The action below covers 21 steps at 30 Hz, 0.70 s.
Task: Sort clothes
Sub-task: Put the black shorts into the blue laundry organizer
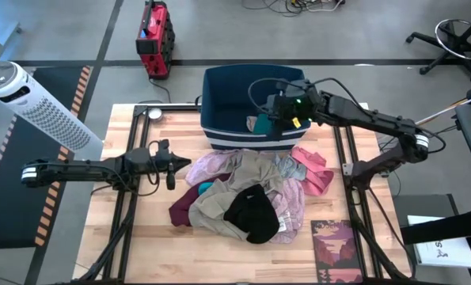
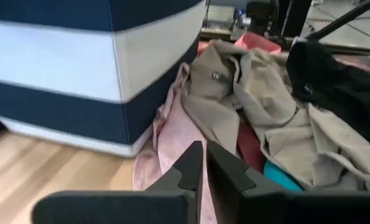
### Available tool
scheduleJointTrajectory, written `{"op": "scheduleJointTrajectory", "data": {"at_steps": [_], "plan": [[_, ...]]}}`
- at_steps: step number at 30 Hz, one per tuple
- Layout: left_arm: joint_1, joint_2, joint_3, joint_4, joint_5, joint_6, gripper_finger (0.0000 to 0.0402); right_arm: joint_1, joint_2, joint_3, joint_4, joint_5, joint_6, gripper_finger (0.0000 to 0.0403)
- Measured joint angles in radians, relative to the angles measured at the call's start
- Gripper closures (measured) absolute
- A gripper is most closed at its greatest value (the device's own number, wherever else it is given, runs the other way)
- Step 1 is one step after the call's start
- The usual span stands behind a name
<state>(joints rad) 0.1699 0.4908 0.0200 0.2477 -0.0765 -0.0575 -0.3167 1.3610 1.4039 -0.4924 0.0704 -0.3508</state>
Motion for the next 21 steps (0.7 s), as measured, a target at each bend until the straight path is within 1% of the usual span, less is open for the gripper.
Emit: {"op": "scheduleJointTrajectory", "data": {"at_steps": [4,8,14,18,21], "plan": [[0.0,-0.003,0.016,0.016,0.024,0.025,0.04,0.052,-0.064,-0.058,0.021,-0.001,0.018,0.0403],[-0.001,0.001,0.067,0.018,0.151,0.027,0.0399,0.101,-0.133,-0.147,0.067,0.0,0.044,0.0403],[-0.002,0.028,0.153,0.021,0.331,0.02,0.0386,0.166,-0.224,-0.298,0.157,0.0,0.064,0.0403],[-0.013,0.079,0.206,0.019,0.38,0.014,0.0367,0.195,-0.285,-0.407,0.204,0.0,0.064,0.0403],[-0.038,0.133,0.246,0.019,0.383,0.013,0.0343,0.214,-0.327,-0.481,0.233,0.0,0.087,0.0403]]}}
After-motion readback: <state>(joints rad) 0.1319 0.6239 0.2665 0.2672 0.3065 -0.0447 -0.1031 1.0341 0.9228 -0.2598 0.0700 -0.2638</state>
